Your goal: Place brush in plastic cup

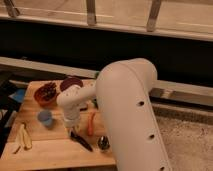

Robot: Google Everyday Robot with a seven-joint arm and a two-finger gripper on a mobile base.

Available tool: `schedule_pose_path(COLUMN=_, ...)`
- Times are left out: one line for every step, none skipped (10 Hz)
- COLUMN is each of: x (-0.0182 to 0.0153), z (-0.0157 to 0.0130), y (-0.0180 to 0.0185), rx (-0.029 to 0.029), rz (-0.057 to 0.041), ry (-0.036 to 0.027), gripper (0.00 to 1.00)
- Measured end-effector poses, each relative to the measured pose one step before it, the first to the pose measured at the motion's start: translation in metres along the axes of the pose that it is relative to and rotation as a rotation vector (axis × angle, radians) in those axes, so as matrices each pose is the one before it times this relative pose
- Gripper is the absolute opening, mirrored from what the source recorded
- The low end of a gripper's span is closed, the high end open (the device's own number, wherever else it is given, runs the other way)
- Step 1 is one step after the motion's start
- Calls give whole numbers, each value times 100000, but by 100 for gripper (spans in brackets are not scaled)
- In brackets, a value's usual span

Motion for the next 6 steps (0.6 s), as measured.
schedule_pose_path(x=45, z=4, y=54, rx=-26, rz=-122, ry=29, gripper=0)
schedule_pose_path(x=24, z=-416, y=-77, rx=-214, rz=-58, ry=-950, gripper=0)
schedule_pose_path(x=-44, z=-661, y=-69, rx=-209, rz=-490, ry=-1133, gripper=0)
schedule_pose_path(x=-104, z=-1459, y=-18, rx=-318, rz=-893, ry=-2356, gripper=0)
schedule_pose_path(x=-130, z=-1467, y=10, rx=162, rz=-1354, ry=-2371, gripper=0)
schedule_pose_path(x=-237, z=-1022, y=65, rx=-61, rz=-1569, ry=-2185, gripper=0)
